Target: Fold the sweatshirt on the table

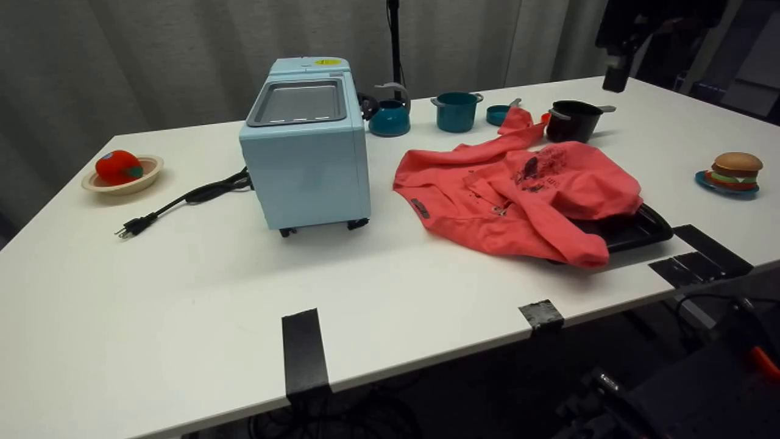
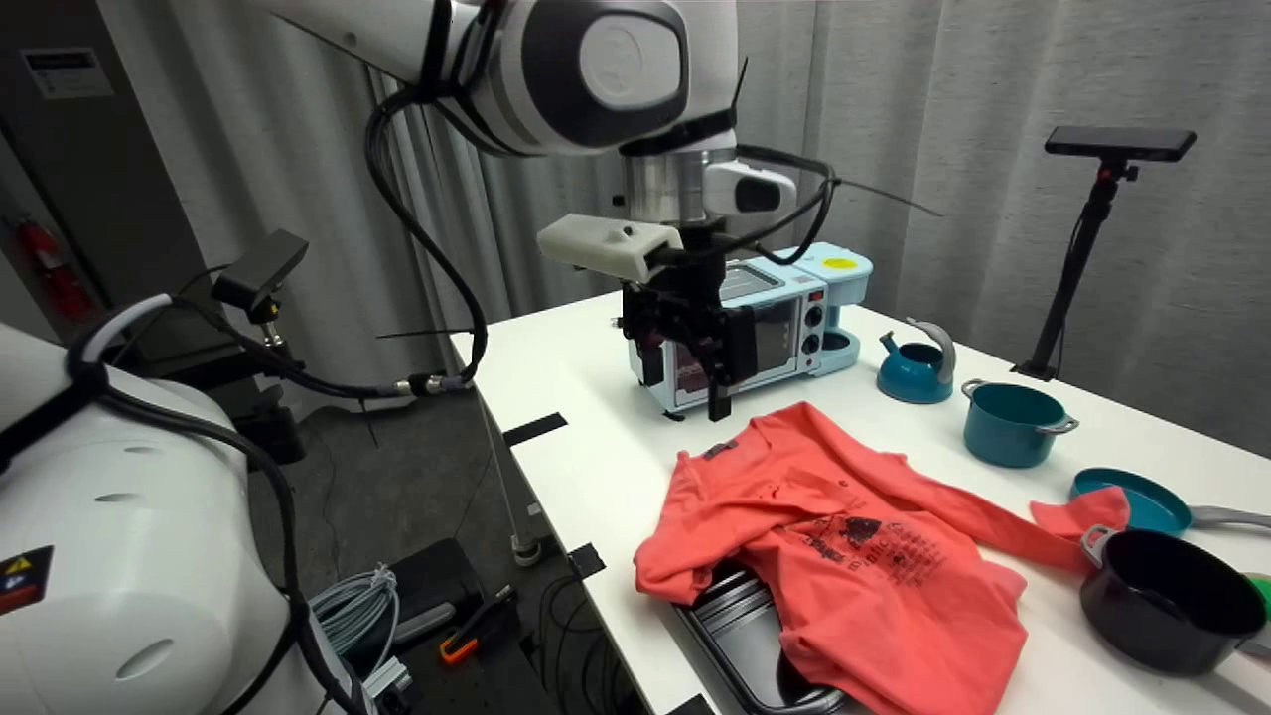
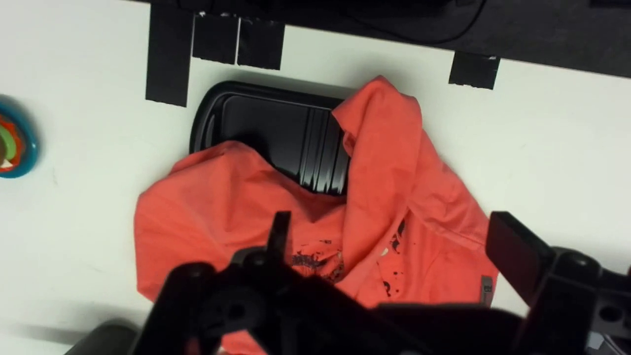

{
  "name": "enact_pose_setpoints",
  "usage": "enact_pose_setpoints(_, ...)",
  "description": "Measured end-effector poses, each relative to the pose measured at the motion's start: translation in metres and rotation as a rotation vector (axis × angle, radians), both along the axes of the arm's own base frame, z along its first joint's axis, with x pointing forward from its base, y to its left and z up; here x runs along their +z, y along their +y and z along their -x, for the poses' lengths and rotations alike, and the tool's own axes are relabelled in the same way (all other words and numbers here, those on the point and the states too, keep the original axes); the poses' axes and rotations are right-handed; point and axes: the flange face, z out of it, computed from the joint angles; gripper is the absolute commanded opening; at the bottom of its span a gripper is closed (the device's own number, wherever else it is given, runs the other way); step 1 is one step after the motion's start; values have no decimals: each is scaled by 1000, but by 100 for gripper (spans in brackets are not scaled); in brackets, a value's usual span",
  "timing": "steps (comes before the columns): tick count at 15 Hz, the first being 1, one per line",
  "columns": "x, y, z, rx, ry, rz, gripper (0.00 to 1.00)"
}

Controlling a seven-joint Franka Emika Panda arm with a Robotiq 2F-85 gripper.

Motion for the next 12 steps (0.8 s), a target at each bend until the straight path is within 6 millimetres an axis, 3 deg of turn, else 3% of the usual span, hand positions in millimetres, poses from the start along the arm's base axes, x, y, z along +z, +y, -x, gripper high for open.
enact_pose_setpoints(6,-71,18,-23,42,103,-11,100)
enact_pose_setpoints(8,-81,18,-27,41,126,-11,100)
enact_pose_setpoints(12,-80,18,-31,41,124,-11,100)
